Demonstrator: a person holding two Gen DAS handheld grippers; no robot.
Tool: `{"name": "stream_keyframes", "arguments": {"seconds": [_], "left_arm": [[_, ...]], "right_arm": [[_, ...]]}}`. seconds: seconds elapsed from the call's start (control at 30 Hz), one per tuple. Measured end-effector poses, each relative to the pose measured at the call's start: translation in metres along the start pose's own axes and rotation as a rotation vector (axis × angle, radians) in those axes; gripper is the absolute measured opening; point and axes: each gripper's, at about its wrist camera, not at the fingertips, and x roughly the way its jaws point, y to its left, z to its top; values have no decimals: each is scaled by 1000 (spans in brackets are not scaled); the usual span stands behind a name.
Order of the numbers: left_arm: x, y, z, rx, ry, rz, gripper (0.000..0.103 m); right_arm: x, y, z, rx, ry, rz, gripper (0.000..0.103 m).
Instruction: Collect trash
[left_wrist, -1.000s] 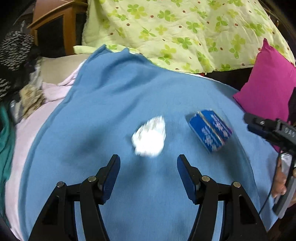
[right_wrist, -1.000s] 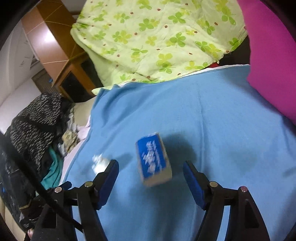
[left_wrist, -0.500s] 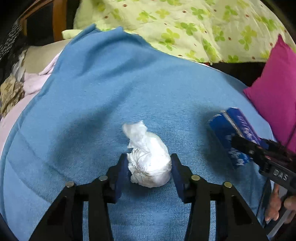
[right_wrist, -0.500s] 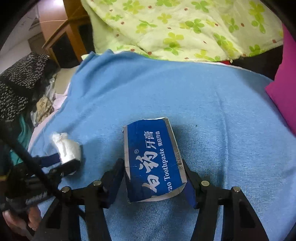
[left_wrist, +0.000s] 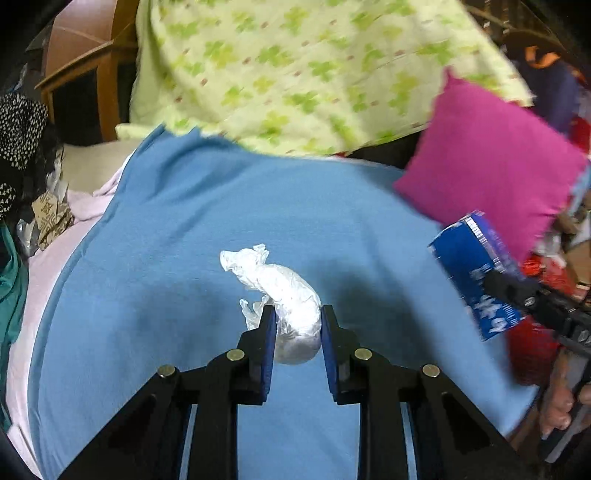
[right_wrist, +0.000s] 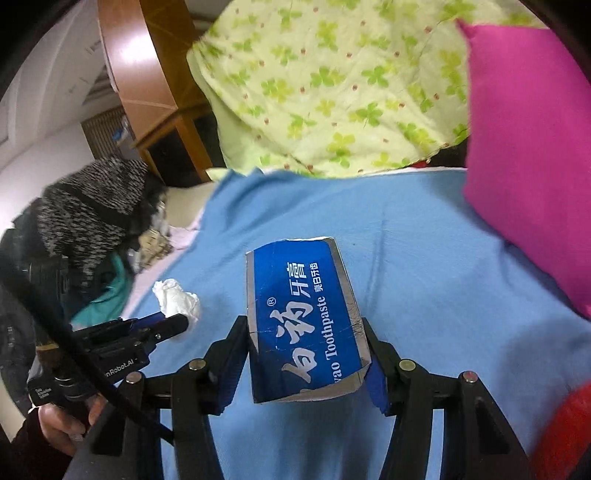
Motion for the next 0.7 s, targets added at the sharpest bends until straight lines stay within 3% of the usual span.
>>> {"name": "stream_keyframes", "arguments": {"seconds": [0.07, 0.27, 0.7], "left_arm": [[-27, -20, -7, 13, -27, -31, 25], [-94, -88, -25, 93, -94, -15, 25], [-171, -186, -47, 267, -206, 100, 25]], "right_arm": [[-38, 0, -13, 4, -22, 10, 59], [-133, -6, -47, 17, -102, 8, 60], [-279, -45, -99, 72, -261, -82, 60]]}}
